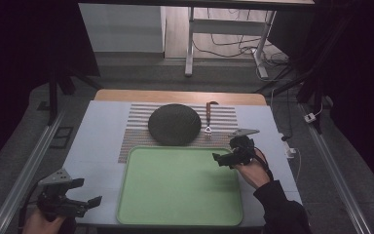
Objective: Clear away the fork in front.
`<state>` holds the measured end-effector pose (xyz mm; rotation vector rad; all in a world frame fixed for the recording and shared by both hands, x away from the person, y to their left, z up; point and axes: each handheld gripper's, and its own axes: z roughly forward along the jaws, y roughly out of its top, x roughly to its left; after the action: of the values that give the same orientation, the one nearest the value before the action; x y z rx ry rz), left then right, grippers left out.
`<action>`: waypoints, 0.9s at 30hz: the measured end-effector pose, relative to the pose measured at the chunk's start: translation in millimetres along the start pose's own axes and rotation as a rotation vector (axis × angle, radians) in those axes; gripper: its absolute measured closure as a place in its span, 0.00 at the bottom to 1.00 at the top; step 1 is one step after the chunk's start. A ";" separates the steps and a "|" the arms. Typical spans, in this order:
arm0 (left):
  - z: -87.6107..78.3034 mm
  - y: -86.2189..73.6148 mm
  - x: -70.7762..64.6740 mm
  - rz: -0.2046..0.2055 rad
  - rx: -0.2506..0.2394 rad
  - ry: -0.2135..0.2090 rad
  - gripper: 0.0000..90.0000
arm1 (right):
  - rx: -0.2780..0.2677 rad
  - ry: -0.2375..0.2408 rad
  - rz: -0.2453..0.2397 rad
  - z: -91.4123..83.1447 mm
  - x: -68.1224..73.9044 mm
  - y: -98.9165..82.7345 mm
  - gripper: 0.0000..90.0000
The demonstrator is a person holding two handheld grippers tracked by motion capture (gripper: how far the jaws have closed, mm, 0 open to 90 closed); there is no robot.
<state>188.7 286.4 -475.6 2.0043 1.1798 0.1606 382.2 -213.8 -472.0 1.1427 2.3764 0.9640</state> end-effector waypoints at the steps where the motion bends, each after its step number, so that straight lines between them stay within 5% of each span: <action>1: 0.0 0.0 -0.1 0.000 0.000 0.000 0.01 | 0.000 0.000 0.000 0.0 0.0 0.0 0.00; 11: 0.6 0.3 -0.5 0.008 0.004 0.003 0.01 | 0.034 -0.039 -0.002 17.0 -9.5 15.0 0.00; 27: 0.3 0.2 -0.6 0.012 0.005 0.000 0.01 | 0.059 -0.138 -0.089 47.9 -12.8 41.9 0.00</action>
<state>188.6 285.7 -475.5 2.0157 1.1690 0.1635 439.8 -184.3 -477.0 1.0783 2.3368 0.7647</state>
